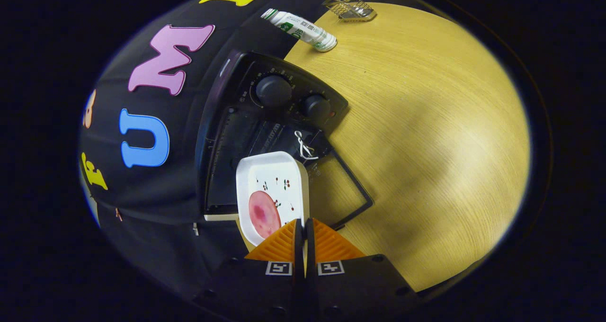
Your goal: Open the toaster oven, put the food inside, and close the toaster oven door.
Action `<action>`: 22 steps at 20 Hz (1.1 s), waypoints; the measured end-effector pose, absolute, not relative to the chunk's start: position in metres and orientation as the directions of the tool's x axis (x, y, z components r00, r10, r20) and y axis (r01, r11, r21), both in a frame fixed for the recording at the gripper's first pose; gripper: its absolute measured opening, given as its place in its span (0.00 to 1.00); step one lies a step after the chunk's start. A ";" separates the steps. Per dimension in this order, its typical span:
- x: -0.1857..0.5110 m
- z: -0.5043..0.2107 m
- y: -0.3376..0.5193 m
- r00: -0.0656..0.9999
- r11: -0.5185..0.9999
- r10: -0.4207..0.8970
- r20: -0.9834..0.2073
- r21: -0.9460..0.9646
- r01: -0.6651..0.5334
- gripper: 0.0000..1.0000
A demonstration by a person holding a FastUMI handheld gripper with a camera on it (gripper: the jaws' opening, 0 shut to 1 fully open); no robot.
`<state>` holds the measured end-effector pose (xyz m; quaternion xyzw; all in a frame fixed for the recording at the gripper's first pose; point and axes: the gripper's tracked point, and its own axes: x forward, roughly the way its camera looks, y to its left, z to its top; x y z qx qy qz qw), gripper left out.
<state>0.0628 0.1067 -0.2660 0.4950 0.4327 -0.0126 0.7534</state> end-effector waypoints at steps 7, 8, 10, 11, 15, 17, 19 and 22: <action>0.133 -0.265 0.123 0.722 0.382 0.343 -0.601 0.792 0.477 0.05; 0.140 -0.267 0.124 0.731 0.369 0.326 -0.599 0.793 0.485 0.05; 0.152 -0.267 0.132 0.743 0.332 0.313 -0.592 0.801 0.498 0.05; 0.158 -0.269 0.135 0.742 0.319 0.304 -0.598 0.798 0.512 0.05; 0.175 -0.266 0.149 0.771 0.347 0.268 -0.578 0.804 0.483 0.06; 0.177 -0.246 0.155 0.812 0.329 0.276 -0.515 0.844 0.423 0.14; 0.174 -0.244 0.165 0.814 0.347 0.292 -0.502 0.849 0.399 0.26; 0.144 -0.237 0.180 0.790 0.398 0.368 -0.491 0.851 0.344 0.74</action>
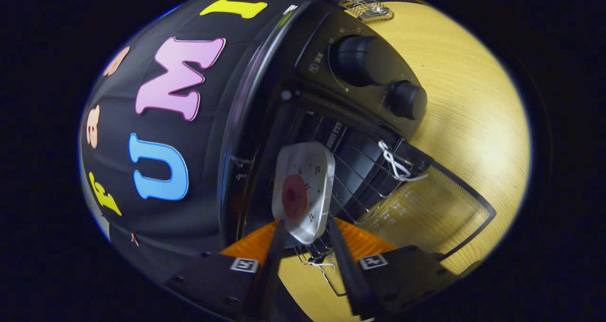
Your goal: Open the toaster oven, put the food inside, and close the toaster oven door.
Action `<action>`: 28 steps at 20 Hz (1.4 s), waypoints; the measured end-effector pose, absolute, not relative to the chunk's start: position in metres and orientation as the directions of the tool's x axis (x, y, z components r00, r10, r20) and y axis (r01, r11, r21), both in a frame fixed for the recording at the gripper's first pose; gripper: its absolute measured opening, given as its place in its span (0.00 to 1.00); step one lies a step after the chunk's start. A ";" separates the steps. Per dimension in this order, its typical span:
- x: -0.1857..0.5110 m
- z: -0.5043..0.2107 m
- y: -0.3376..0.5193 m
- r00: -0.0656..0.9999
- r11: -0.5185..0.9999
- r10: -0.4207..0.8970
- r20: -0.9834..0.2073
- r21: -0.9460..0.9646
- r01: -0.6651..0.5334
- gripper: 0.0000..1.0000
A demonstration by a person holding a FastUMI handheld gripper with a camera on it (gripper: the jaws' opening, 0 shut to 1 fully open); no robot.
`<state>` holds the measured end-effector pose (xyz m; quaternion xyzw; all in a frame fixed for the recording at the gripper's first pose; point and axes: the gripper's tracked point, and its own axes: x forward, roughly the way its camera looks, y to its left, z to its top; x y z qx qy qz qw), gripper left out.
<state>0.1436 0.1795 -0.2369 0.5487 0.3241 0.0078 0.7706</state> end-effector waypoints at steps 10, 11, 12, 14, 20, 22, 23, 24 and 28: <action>0.061 -0.222 0.173 0.779 0.704 0.364 -0.510 0.699 0.128 0.98; 0.056 -0.224 0.171 0.780 0.747 0.351 -0.518 0.657 0.101 0.98; 0.051 -0.226 0.170 0.779 0.784 0.345 -0.524 0.617 0.068 0.98; 0.042 -0.226 0.170 0.775 0.840 0.336 -0.535 0.542 0.009 0.98; 0.030 -0.231 0.164 0.779 0.948 0.269 -0.566 0.300 -0.108 0.99; 0.029 -0.243 0.157 0.773 0.972 0.224 -0.594 0.190 -0.136 0.99; 0.027 -0.251 0.154 0.764 0.978 0.205 -0.612 0.150 -0.142 0.99; 0.026 -0.258 0.153 0.754 0.982 0.187 -0.630 0.122 -0.141 0.99; 0.012 -0.280 0.157 0.721 0.985 0.147 -0.677 0.032 -0.171 0.99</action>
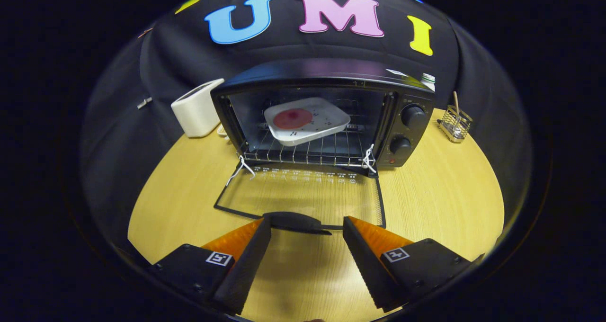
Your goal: Open the toaster oven, put the food inside, and close the toaster oven door.
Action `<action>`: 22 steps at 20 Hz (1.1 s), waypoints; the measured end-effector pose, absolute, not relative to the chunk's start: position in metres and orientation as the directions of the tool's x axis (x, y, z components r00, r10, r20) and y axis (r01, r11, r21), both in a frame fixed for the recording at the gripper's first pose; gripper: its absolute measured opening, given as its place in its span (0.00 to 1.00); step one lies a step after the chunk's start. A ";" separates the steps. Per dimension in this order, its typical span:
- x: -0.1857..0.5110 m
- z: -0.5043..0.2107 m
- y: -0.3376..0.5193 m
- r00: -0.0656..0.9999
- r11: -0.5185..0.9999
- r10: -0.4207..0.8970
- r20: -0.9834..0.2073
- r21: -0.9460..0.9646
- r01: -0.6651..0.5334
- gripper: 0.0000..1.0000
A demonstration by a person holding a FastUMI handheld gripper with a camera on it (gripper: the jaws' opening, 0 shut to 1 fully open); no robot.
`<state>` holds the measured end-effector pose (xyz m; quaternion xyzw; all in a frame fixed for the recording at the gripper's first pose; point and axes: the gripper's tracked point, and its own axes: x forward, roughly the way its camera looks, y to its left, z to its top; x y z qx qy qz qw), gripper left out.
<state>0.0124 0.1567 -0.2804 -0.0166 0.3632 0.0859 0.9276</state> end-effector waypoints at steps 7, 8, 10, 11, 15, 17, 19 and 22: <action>-0.001 -0.336 0.148 0.640 0.979 0.061 -0.766 -0.078 -0.188 1.00; 0.002 -0.339 0.147 0.640 0.978 0.053 -0.767 -0.090 -0.189 0.99; 0.004 -0.343 0.149 0.626 0.979 0.046 -0.778 -0.090 -0.183 0.99; 0.006 -0.343 0.152 0.624 0.982 0.056 -0.780 -0.070 -0.176 0.99; 0.023 -0.343 0.157 0.632 0.988 0.049 -0.774 -0.057 -0.147 0.98; 0.025 -0.344 0.158 0.622 0.992 0.047 -0.781 -0.037 -0.122 0.99; 0.026 -0.342 0.157 0.631 0.990 0.048 -0.774 -0.048 -0.133 1.00; 0.027 -0.340 0.158 0.639 0.991 0.042 -0.768 -0.048 -0.123 1.00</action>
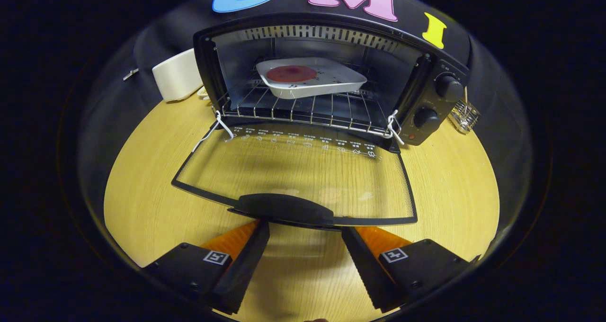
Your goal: Open the toaster oven, put the food inside, and close the toaster oven door.
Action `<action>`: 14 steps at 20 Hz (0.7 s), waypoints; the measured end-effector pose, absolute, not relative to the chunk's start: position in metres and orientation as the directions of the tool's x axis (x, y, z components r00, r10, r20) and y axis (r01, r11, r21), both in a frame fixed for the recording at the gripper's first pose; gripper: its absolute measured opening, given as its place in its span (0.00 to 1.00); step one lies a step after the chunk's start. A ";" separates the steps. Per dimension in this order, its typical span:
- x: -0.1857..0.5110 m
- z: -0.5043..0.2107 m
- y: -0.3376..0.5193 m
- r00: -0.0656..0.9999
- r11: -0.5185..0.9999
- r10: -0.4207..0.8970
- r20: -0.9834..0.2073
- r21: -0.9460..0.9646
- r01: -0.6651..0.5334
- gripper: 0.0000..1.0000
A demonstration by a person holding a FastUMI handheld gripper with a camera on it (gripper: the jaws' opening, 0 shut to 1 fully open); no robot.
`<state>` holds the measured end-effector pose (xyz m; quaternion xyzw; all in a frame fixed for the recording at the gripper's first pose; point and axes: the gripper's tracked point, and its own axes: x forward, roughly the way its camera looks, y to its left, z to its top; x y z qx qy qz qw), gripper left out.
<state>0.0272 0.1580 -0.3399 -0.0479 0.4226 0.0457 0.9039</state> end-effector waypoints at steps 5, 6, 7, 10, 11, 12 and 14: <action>0.026 -0.309 0.160 0.716 0.976 0.069 -0.694 -0.101 -0.192 1.00; 0.025 -0.303 0.161 0.728 0.976 0.079 -0.681 -0.097 -0.197 1.00; 0.023 -0.294 0.161 0.737 0.977 0.086 -0.671 -0.088 -0.194 1.00; 0.029 -0.258 0.160 0.797 0.979 0.113 -0.593 -0.070 -0.191 1.00; 0.035 -0.242 0.161 0.821 0.981 0.120 -0.558 -0.059 -0.183 1.00; 0.038 -0.226 0.163 0.837 0.985 0.124 -0.533 -0.039 -0.170 1.00; 0.049 -0.191 0.162 0.864 0.989 0.121 -0.489 -0.012 -0.145 1.00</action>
